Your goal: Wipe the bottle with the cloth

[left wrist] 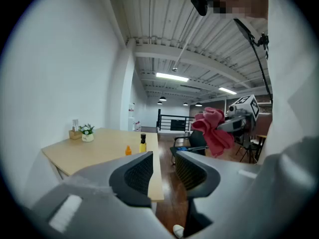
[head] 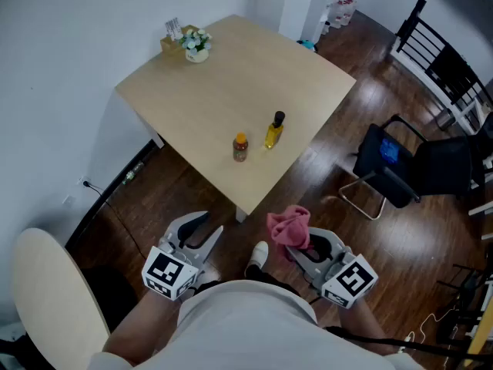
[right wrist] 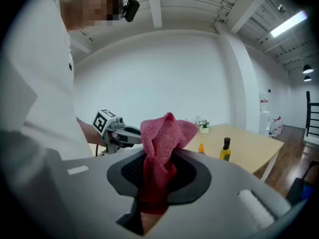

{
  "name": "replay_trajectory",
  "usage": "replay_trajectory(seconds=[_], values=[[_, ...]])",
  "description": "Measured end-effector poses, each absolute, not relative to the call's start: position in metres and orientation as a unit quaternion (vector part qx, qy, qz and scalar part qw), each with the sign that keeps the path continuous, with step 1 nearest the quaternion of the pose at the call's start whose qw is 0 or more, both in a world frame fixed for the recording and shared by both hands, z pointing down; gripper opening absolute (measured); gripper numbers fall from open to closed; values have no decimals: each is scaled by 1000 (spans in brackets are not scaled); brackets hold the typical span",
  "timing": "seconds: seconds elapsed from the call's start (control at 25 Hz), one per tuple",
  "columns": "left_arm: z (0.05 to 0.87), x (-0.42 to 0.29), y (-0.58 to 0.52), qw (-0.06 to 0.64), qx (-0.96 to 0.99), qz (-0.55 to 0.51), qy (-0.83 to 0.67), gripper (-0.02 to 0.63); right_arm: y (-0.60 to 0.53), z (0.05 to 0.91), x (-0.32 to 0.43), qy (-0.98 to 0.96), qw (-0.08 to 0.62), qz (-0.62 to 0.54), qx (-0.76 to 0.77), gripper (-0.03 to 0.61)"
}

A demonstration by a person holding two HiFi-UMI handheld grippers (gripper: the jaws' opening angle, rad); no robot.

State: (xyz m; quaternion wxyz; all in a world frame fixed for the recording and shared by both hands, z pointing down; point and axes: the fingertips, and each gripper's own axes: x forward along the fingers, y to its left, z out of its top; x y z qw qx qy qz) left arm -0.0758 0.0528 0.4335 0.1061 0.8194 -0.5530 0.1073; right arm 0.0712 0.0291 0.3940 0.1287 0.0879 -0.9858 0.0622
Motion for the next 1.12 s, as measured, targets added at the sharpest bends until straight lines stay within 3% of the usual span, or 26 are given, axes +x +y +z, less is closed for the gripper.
replay_trajectory(seconds=[0.4, 0.68, 0.96, 1.12], values=[[475, -101, -96, 121, 809, 150, -556, 164, -65, 401, 75, -982, 139, 64, 112, 94], [534, -127, -190, 154, 813, 207, -522, 233, -89, 396, 78, -961, 145, 100, 211, 94], [576, -128, -238, 179, 825, 236, -481, 234, -93, 390, 72, -940, 153, 115, 284, 94], [589, -128, -247, 167, 835, 248, -462, 167, -95, 396, 71, -928, 163, 120, 313, 94]])
